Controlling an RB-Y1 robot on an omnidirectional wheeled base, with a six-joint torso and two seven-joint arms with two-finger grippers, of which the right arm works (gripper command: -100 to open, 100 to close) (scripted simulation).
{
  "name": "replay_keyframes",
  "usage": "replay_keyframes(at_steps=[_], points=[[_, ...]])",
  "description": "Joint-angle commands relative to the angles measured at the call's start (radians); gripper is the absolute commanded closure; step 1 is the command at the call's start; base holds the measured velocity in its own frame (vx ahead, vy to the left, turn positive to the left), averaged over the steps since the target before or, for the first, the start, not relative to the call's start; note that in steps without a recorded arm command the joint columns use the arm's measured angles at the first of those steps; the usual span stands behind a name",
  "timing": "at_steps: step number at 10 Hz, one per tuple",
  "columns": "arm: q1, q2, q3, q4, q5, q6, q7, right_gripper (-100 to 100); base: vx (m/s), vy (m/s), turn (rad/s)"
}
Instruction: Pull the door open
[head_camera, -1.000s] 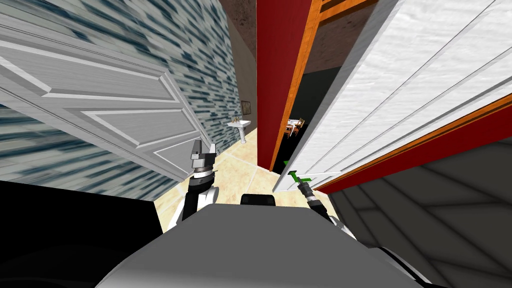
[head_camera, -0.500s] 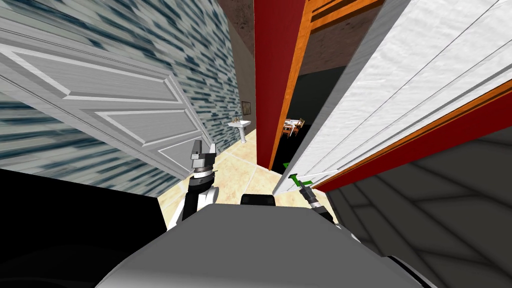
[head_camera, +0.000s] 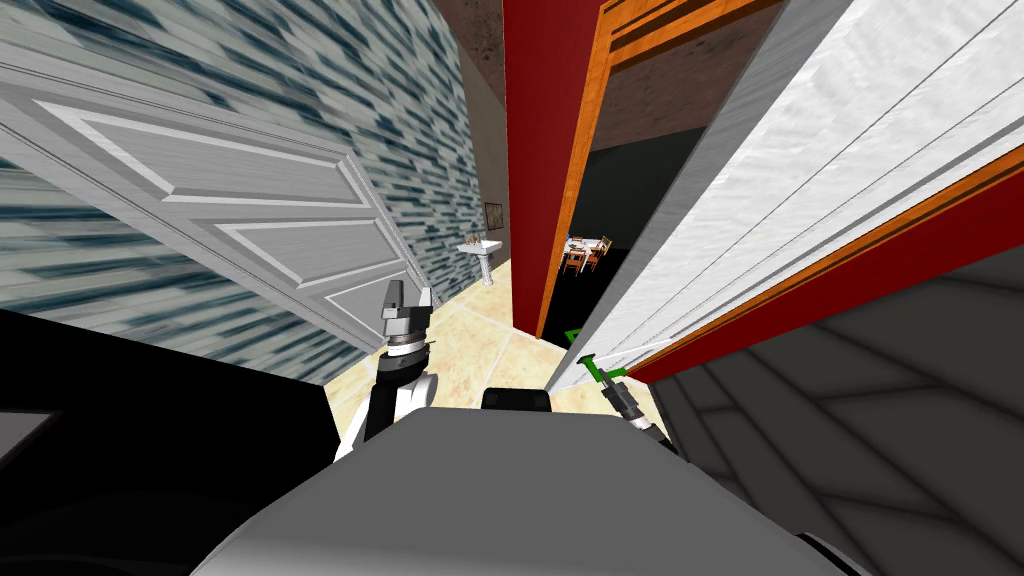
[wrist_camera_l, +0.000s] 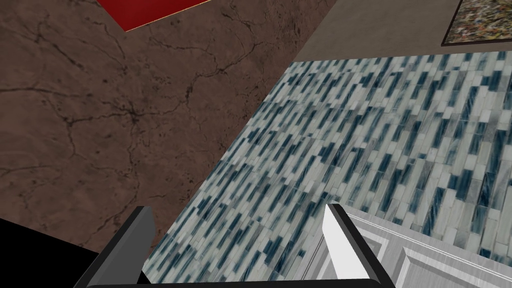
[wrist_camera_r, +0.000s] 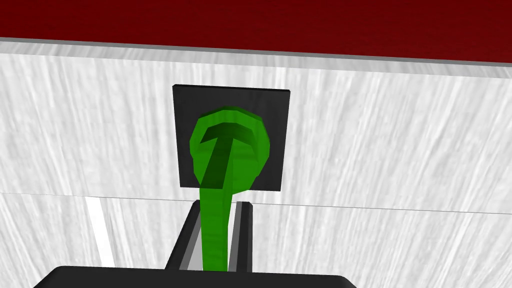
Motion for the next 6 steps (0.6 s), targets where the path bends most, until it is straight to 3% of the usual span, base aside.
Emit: replay_keyframes(at_steps=[1, 2, 5, 6], points=[[0.0, 0.0, 0.0, 0.0, 0.0, 0.0, 0.0, 100, -0.017, -0.01, 0.027], [0.011, -0.002, 0.011, 0.013, 0.011, -0.037, 0.004, 100, -0.003, 0.015, -0.062], [0.031, -0.005, 0.027, 0.03, 0.029, -0.09, 0.012, 100, -0.019, 0.005, -0.045], [0.031, -0.005, 0.027, 0.04, 0.029, -0.09, 0.012, 100, -0.029, -0.012, 0.013]])
